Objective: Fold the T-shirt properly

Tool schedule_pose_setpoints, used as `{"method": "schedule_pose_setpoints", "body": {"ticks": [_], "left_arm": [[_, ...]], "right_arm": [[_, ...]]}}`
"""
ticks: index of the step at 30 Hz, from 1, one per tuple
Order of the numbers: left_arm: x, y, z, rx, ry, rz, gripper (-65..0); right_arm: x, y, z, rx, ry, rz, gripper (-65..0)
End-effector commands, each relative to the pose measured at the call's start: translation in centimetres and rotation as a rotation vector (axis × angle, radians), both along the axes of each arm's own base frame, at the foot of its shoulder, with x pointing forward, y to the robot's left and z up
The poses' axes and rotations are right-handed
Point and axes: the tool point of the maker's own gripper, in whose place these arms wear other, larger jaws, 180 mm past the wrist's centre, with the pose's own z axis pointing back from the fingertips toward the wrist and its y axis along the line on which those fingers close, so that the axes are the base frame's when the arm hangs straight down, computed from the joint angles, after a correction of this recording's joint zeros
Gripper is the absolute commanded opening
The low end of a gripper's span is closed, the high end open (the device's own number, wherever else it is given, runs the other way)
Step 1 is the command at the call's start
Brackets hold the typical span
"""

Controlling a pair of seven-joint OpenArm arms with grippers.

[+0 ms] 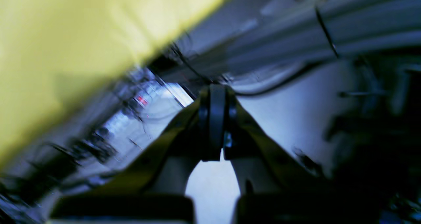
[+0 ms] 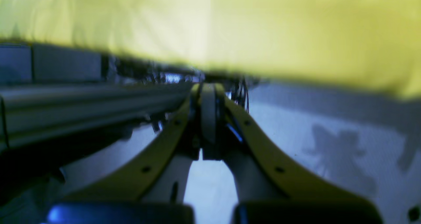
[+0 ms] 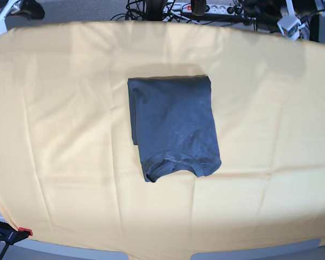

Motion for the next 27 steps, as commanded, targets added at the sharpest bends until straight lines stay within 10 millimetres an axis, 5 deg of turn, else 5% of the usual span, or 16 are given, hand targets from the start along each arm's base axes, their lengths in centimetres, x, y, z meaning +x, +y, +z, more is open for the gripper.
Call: {"method": "schedule_pose_setpoints", "body": {"ticks": [1,6,10,15,21,27], "left_arm": [[-1.2,-0.3,0.3,-0.017,0.040,-0.005,-65.0],[-5.8,1.4,-3.0,0.052,0.236,0.124,-65.0],[-9.2,2.0,-7.4,0.024,0.395,0.269,-65.0],[-11.6,2.1,-15.3,0.014,0.505,0.385,-65.0],[-8.8,3.7,-25.7,0.069,0.487,0.528,-65.0],[-6.1,3.5,-32.3,0.145,0.433,0.570,-65.0]], "right_arm": [[-0.6,0.2,0.5,0.005,0.009,0.014,-65.0],[-5.5,1.6,-1.7,0.093,0.198,0.010,-65.0],[-10.0,3.0,-6.4,0.139,0.395,0.002,-65.0],[-12.2,3.7,-13.7,0.117,0.484,-0.009,-65.0],[-11.7,3.9,-22.0,0.030,0.499,0.062,-65.0],[-9.6,4.2,-27.2,-0.017,0.481,0.138,-65.0]]}}
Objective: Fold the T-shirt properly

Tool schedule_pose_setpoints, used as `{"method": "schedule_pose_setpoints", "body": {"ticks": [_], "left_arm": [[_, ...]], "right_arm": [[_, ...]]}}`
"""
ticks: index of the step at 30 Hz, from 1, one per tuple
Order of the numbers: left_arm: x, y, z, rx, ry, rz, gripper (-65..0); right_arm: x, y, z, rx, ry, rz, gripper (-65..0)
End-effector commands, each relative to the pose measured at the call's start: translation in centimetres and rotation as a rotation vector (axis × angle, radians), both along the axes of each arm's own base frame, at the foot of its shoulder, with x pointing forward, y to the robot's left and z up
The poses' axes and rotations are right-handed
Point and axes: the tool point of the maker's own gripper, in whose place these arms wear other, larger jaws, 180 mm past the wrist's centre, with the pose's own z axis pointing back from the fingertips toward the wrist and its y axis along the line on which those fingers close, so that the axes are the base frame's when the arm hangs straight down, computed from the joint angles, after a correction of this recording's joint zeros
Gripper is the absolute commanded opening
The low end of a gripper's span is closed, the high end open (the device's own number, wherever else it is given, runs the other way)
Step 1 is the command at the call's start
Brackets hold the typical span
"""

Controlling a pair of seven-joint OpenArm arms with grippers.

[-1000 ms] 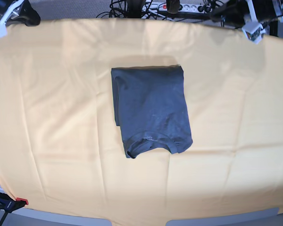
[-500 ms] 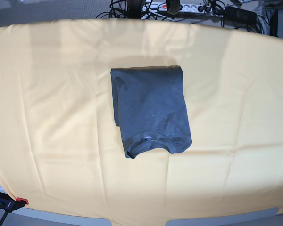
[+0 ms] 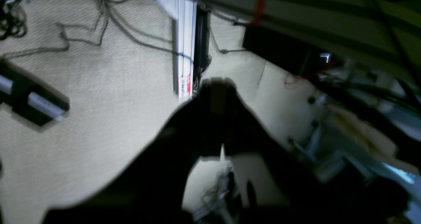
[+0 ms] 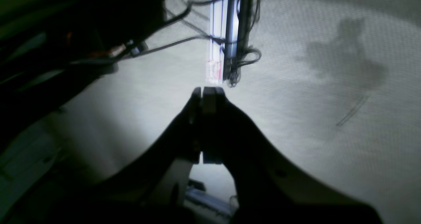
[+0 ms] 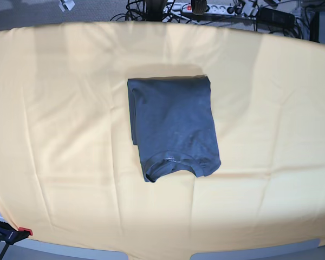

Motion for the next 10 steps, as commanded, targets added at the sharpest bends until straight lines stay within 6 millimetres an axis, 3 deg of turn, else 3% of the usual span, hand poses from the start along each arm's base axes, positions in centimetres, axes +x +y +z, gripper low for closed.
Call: {"method": "schedule_pose_setpoints", "body": {"ticks": [1,6,10], "left_arm": [[0.0,0.2,-0.5,0.019,-0.012,-0.012,-65.0],[-0.2,-0.6,-4.1,0.229,-0.073,-0.115,-65.0],[-1.1,-4.1,-4.7,0.238,-0.065,-0.087,-65.0]], "right_arm": [[0.5,-0.1,-0.3,0.002,-0.017,0.023,-65.0],[2.1,-1.0,-3.1,-0.185,-0.041,0.167,-65.0],[2.4,0.3,-4.0,-0.251,-0.066,0.224,-65.0]]}}
